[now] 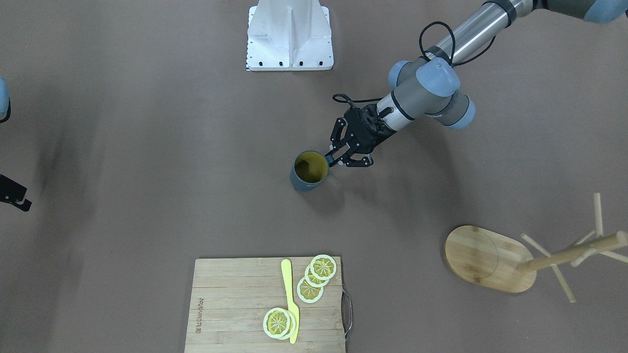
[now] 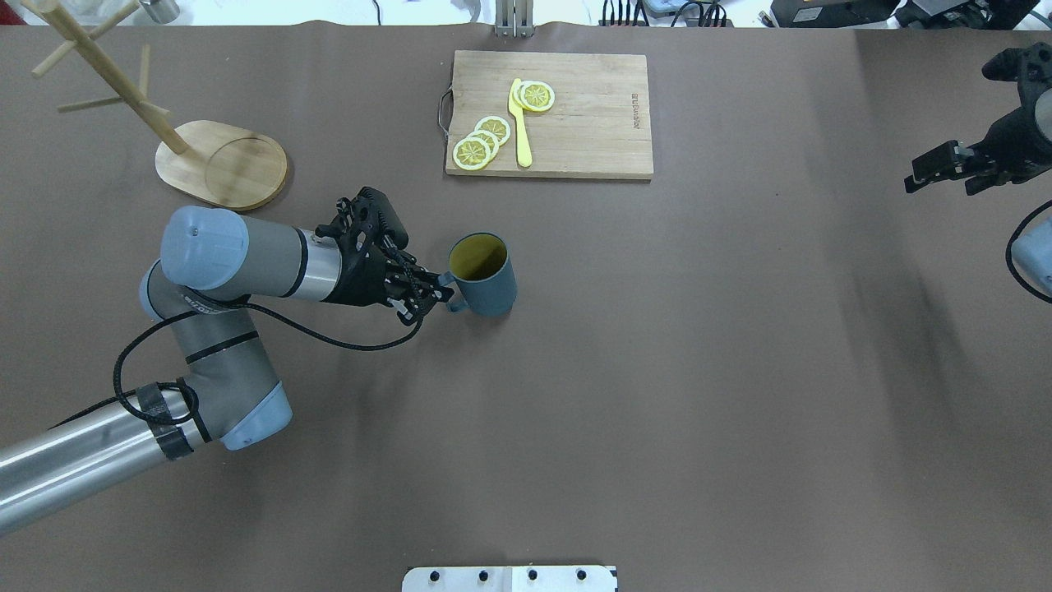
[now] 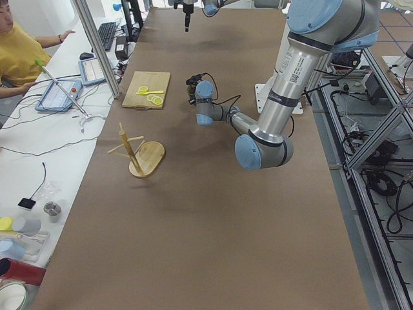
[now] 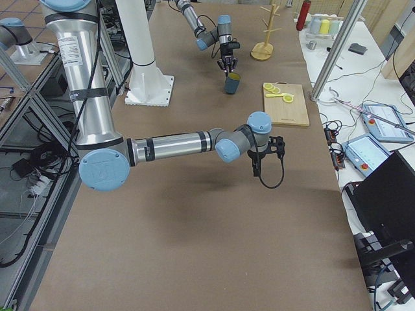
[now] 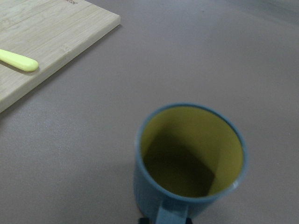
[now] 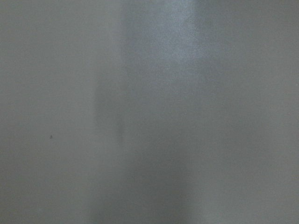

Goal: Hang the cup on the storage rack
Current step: 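Lift the blue mug with the left gripper toward the wooden rack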

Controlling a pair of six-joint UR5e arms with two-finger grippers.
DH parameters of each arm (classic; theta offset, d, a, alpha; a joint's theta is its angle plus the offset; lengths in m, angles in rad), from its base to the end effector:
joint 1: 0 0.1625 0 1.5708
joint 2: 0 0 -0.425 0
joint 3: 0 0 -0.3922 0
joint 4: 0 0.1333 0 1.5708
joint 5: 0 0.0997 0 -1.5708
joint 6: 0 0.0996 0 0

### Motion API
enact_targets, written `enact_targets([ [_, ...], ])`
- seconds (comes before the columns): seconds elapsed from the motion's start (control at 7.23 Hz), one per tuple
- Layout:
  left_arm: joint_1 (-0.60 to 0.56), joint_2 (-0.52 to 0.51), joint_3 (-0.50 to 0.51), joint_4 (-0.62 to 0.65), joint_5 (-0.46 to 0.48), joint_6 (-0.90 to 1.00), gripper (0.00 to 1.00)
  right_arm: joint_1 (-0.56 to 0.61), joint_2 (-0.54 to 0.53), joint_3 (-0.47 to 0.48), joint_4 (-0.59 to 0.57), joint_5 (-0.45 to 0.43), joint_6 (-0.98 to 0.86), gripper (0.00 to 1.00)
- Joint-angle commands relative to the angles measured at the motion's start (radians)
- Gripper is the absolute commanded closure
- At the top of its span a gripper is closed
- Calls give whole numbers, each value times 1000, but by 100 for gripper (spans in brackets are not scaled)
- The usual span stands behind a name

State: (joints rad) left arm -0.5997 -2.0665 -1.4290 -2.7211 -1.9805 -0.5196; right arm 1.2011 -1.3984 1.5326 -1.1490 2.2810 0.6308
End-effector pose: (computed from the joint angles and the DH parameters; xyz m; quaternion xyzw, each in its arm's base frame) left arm 0.4985 -0.4542 0.3070 0.3908 0.5628 0.2955 0.6657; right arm -0.1480 -0.5712 0.5402 0.0654 -0.4168 0.0228 0.9064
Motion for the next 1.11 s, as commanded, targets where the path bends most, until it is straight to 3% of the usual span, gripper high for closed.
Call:
enact_targets([
  [0.0,-50,25,-72,-2,0,-106,100,0,4,0,0,-2,1,0],
  [0.28,-136,74,-125,-34,0,-368,100,0,6,-2,0,-3,-2,0],
  [0.83,-305,201,-114,-303,24,-864,100,9,-2,-12,0,-2,0,0],
  [0.97,-333,226,-102,-359,26,-899,100,9,-2,-15,2,-2,-2,0],
])
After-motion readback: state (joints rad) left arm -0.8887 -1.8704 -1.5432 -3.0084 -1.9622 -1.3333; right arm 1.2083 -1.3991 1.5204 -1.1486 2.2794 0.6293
